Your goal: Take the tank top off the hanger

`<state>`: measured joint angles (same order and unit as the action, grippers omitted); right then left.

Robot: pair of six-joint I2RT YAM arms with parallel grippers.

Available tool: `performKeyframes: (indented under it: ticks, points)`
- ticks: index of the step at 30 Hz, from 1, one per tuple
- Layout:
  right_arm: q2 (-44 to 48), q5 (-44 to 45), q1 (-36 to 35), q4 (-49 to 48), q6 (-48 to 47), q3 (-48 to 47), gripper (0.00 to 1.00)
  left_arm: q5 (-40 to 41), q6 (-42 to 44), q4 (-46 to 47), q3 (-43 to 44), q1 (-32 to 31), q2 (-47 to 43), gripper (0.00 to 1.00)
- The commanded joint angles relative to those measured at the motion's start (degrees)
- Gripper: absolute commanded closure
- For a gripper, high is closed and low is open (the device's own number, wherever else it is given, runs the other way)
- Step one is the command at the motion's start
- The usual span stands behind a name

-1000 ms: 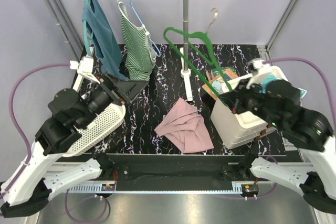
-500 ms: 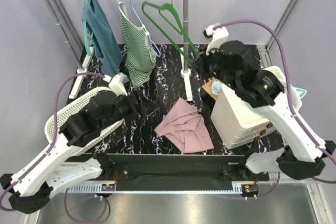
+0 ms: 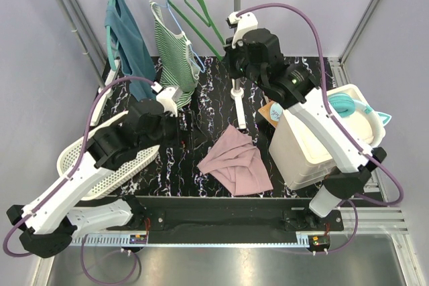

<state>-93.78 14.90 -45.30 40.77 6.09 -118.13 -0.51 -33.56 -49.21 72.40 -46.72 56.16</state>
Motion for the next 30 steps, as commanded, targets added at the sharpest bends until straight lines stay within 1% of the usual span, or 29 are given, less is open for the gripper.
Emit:
performKeyframes:
  ticks: [1, 5, 8, 14, 20, 22, 23, 24, 25, 27, 28, 30]
  points:
    - [-2.11, 0.66, 1.88, -0.17, 4.72, -5.62, 1.00, -1.60, 4.12, -2.55, 2.04, 0.14, -1.93, 0.11]
    - [-3.17, 0.49, 2.23, 1.58, 8.40, -6.41, 1.00, -1.42, 3.50, -4.13, 1.69, 0.23, -3.07, 0.11]
    - [-3.08, 0.84, 2.41, 4.04, 10.69, -5.28, 1.00, -1.42, 2.19, -4.93, 0.73, 0.14, -4.74, 0.11]
    - [0.78, 4.61, 2.84, 5.71, 15.09, -0.62, 1.00, -1.33, -2.03, -5.72, -2.17, 0.14, -8.43, 0.11]
    - [3.24, 5.84, 3.64, 7.21, 17.82, 2.37, 0.99, -2.21, -5.20, -5.81, -3.67, 0.22, -9.23, 0.11]
    - [3.95, 6.46, 3.73, 7.30, 18.08, 3.77, 0.90, -2.91, -5.99, -5.81, -3.06, 0.14, -8.35, 0.11]
    - [4.56, 6.64, 3.81, 7.48, 18.17, 4.13, 0.81, -3.18, -6.25, -5.81, -2.79, 0.14, -7.91, 0.11]
    - [4.83, 5.68, 3.90, 7.48, 17.91, 4.39, 0.67, -3.53, -6.43, -5.81, -2.44, 0.14, -6.78, 0.11]
    - [5.18, 4.54, 3.90, 7.56, 16.95, 4.40, 0.44, -3.53, -6.69, -5.81, -1.83, 0.14, -6.24, 0.11]
    - [6.93, 1.29, 3.90, 8.44, 16.41, 4.74, 0.27, -3.79, -6.78, -5.72, -1.39, 0.05, -4.93, 0.11]
    - [7.99, 0.41, 3.90, 8.79, 16.33, 5.88, 0.11, -3.79, -6.61, -5.72, -1.21, 0.05, -3.44, 0.11]
    - [12.11, -1.35, 3.90, 9.76, 16.41, 7.99, 0.01, -3.27, -6.34, -5.72, -1.03, -0.47, -1.94, 0.10]
